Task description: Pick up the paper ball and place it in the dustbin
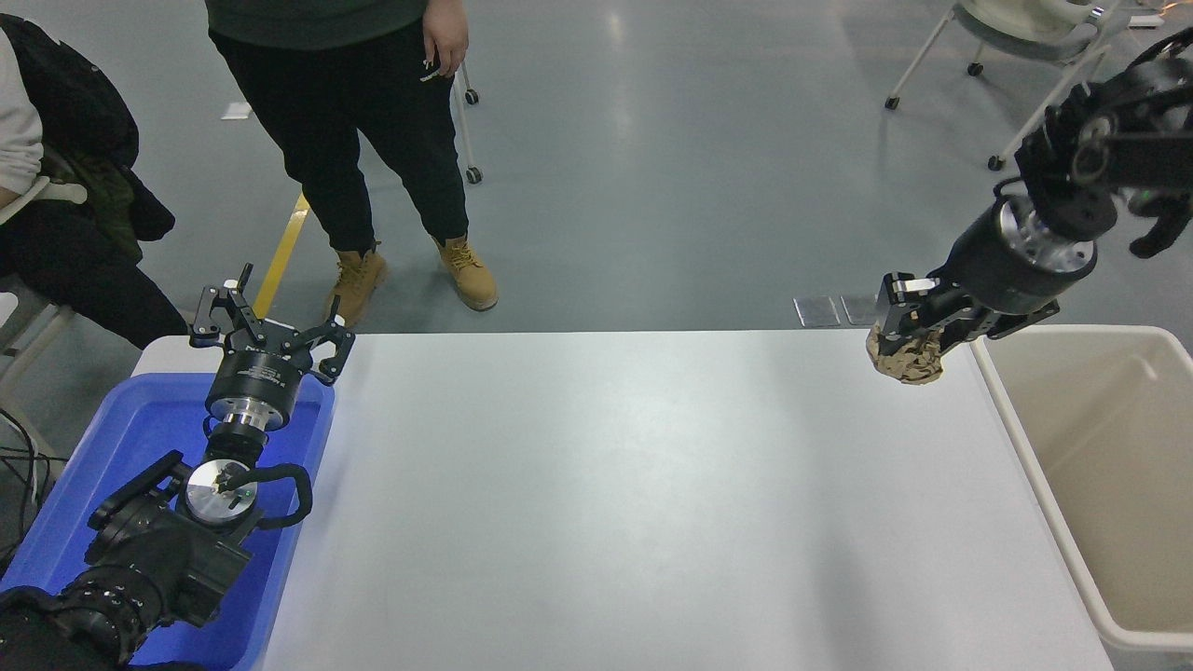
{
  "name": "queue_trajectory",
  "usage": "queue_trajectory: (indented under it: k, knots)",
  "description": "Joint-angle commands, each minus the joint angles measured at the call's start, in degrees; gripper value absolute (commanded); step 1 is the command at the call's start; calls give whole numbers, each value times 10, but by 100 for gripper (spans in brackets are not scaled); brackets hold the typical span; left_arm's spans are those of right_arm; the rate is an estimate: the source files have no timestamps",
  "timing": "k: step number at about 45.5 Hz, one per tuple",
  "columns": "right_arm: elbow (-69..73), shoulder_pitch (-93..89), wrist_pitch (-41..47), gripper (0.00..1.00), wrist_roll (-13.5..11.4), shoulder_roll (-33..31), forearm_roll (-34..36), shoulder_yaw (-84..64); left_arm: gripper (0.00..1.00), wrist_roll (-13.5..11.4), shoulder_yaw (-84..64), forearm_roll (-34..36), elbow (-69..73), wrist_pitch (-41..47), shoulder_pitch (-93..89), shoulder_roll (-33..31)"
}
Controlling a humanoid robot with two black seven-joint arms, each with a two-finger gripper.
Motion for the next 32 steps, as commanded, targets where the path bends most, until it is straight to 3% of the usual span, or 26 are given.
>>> queue_trajectory:
  k: [1,32]
  knots:
    - [0,89,16,0,-1,-25,0,-30,99,0,0,-1,0,0,0,1]
    - [-4,122,16,0,-1,-35,-4,-43,99,0,1,0,0,0,0,0]
